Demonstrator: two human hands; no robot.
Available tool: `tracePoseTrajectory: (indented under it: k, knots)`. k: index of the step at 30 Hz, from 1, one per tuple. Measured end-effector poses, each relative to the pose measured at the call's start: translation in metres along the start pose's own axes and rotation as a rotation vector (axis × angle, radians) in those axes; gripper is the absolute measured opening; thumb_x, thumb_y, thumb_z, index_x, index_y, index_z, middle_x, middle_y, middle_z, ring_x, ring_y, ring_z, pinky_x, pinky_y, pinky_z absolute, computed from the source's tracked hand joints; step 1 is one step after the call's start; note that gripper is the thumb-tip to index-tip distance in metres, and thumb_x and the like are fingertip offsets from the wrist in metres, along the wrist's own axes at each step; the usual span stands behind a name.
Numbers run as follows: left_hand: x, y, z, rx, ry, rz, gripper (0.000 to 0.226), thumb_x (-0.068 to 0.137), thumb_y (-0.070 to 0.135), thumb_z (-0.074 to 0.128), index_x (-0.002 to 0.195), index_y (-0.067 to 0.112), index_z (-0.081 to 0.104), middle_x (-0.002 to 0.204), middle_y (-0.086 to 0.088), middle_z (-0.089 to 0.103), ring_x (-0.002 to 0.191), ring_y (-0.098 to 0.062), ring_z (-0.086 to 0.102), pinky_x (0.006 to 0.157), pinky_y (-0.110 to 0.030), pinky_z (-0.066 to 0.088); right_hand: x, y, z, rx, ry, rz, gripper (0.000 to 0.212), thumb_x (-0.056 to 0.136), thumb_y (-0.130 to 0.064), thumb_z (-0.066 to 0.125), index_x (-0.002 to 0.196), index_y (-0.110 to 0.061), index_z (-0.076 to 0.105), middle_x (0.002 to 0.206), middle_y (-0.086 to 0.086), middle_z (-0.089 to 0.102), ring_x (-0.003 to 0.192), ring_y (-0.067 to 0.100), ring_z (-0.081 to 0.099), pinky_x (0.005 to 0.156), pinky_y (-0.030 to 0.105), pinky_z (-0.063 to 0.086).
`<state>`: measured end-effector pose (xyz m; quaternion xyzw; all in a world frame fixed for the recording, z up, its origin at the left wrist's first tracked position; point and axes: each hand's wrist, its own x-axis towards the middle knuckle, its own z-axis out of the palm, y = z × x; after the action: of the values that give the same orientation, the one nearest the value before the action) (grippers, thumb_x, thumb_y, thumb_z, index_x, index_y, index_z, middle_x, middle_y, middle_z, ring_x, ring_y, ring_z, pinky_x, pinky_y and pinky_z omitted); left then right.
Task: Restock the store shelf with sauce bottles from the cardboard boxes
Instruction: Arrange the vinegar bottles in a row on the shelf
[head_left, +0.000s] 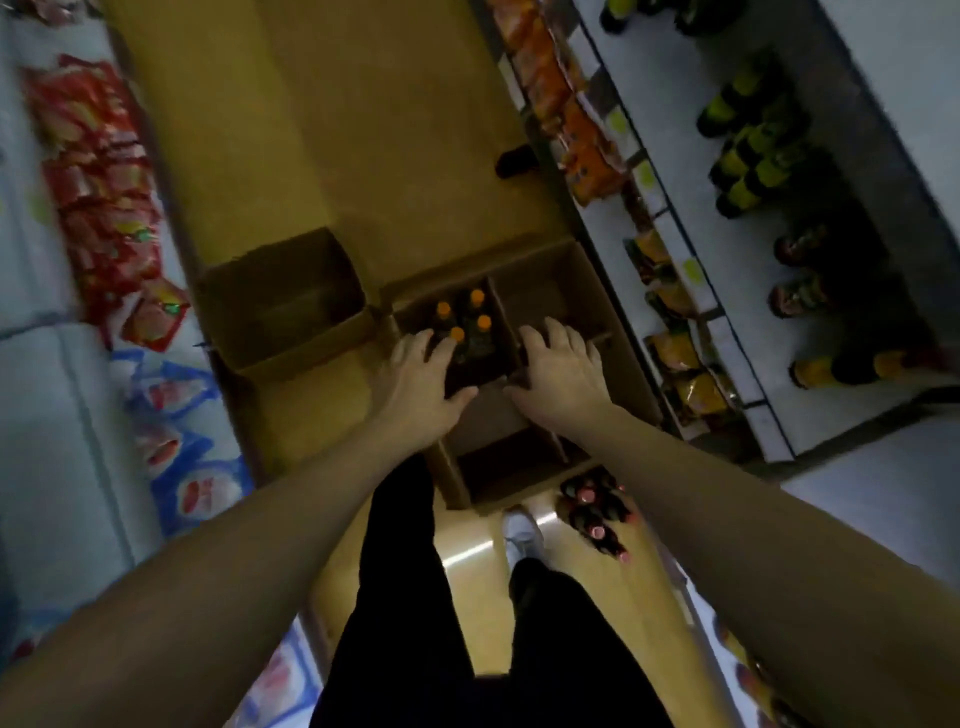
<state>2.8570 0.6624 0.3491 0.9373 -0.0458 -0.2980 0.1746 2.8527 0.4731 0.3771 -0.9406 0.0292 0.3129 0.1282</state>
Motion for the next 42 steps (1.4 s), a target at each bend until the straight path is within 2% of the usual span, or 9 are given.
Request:
tracePoseTrajectory:
  k: [8,14,18,24,30,34,38,40,42]
  knots:
    - [0.169,-0.072,0.059,-0.017,-0.151,0.057,0.073,0.098,0.051,0.063,0.158,0.020,0.035,0.163,-0.011,0.030,0.151,-0.032,0.025,0.120,-0.046,0.030,0.147,0.012,0.098,0.354,-0.024,0.229,0.082,0.093,-0.044,0.070,0.157,-0.017,0.026,0.158,0.013,0.030,0.140,0.036,0.040,0.110,0.055,0.042]
    - [0.253,-0.111,0.142,-0.096,-0.236,0.035,0.080,0.091,0.040,0.076,0.156,0.014,0.037,0.159,-0.011,0.036,0.148,-0.033,0.031,0.118,-0.046,0.035,0.237,0.031,0.178,0.564,-0.007,0.353,0.088,0.091,-0.041,0.075,0.160,-0.017,0.025,0.161,0.010,0.032,0.144,0.031,0.040,0.112,0.045,0.044]
    - [0.293,-0.129,0.187,-0.196,-0.198,0.036,0.076,0.087,0.033,0.079,0.153,0.017,0.042,0.151,-0.007,0.048,0.140,-0.032,0.044,0.112,-0.052,0.044,0.284,0.041,0.221,0.777,0.067,0.427,0.081,0.088,-0.036,0.079,0.155,-0.020,0.036,0.155,0.008,0.044,0.140,0.030,0.045,0.111,0.044,0.044]
    - [0.315,-0.140,0.231,-0.368,-0.101,0.054,0.064,0.088,0.024,0.080,0.147,0.021,0.054,0.146,-0.002,0.057,0.136,-0.023,0.051,0.110,-0.041,0.046,0.328,0.041,0.259,1.166,0.130,0.522,0.073,0.090,-0.028,0.079,0.154,-0.027,0.043,0.150,0.000,0.053,0.139,0.020,0.047,0.114,0.044,0.043]
    - [0.336,-0.139,0.246,-0.435,-0.042,0.076,0.046,0.091,0.016,0.075,0.136,0.023,0.065,0.137,0.002,0.064,0.127,-0.014,0.054,0.099,-0.026,0.042,0.359,0.032,0.280,1.291,0.241,0.570,0.059,0.082,-0.040,0.084,0.135,-0.023,0.063,0.130,-0.001,0.067,0.123,0.019,0.061,0.105,0.049,0.052]
    - [0.343,-0.139,0.258,-0.430,0.004,0.059,0.037,0.086,0.009,0.079,0.122,0.016,0.073,0.127,-0.004,0.070,0.121,-0.020,0.060,0.094,-0.027,0.044,0.379,0.028,0.294,1.227,0.307,0.627,0.087,0.059,-0.074,0.078,0.133,-0.031,0.064,0.136,0.003,0.062,0.127,0.025,0.058,0.101,0.049,0.053]
    - [0.350,-0.146,0.273,-0.397,0.067,0.116,0.032,0.080,0.023,0.078,0.112,0.017,0.076,0.117,-0.002,0.073,0.115,-0.024,0.065,0.094,-0.050,0.054,0.388,0.021,0.303,1.160,0.433,0.630,0.075,0.072,-0.074,0.070,0.125,-0.022,0.069,0.128,0.009,0.067,0.126,0.029,0.058,0.099,0.051,0.053]
    - [0.351,-0.150,0.280,-0.405,0.075,0.107,0.034,0.078,0.028,0.074,0.111,0.018,0.076,0.120,-0.003,0.071,0.119,-0.028,0.063,0.096,-0.054,0.053,0.389,0.019,0.304,1.160,0.512,0.656,0.073,0.074,-0.077,0.061,0.115,-0.017,0.073,0.112,0.008,0.072,0.113,0.028,0.065,0.092,0.049,0.055]
    - [0.351,-0.149,0.277,-0.430,0.038,0.067,0.031,0.077,0.026,0.075,0.107,0.020,0.076,0.123,-0.002,0.070,0.122,-0.029,0.062,0.098,-0.052,0.053,0.387,0.017,0.303,1.167,0.559,0.674,0.053,0.084,-0.062,0.069,0.105,-0.014,0.074,0.104,0.009,0.074,0.105,0.026,0.067,0.089,0.048,0.056]
